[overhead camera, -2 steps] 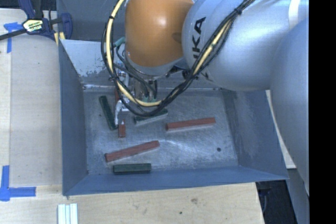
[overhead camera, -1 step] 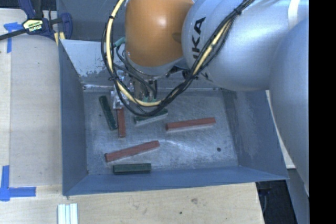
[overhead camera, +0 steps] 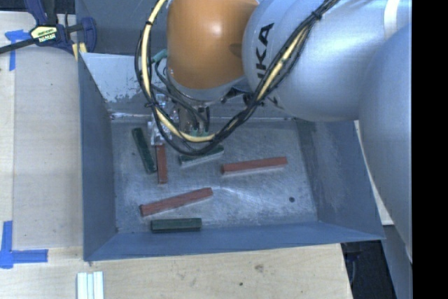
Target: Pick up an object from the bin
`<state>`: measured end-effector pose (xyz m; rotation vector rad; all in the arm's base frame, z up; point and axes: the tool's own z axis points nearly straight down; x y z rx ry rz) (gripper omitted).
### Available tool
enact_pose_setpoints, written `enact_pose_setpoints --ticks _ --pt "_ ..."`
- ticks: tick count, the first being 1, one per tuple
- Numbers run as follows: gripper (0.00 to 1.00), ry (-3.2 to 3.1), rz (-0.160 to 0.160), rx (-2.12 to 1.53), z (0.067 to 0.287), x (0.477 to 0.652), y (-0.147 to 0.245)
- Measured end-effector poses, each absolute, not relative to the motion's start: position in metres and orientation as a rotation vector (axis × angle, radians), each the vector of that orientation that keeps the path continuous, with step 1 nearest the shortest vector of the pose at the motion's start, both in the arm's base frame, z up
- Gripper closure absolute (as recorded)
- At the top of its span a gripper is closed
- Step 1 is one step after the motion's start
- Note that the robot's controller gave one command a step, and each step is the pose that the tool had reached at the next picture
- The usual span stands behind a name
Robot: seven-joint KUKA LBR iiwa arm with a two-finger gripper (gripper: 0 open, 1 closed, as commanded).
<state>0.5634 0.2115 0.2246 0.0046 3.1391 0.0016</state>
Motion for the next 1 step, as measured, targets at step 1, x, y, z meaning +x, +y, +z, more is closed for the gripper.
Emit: enact_pose_setpoints --ticks 1 --pt "1.0 3.133 0.005 0.109 0.1942 0.5723 0.2084"
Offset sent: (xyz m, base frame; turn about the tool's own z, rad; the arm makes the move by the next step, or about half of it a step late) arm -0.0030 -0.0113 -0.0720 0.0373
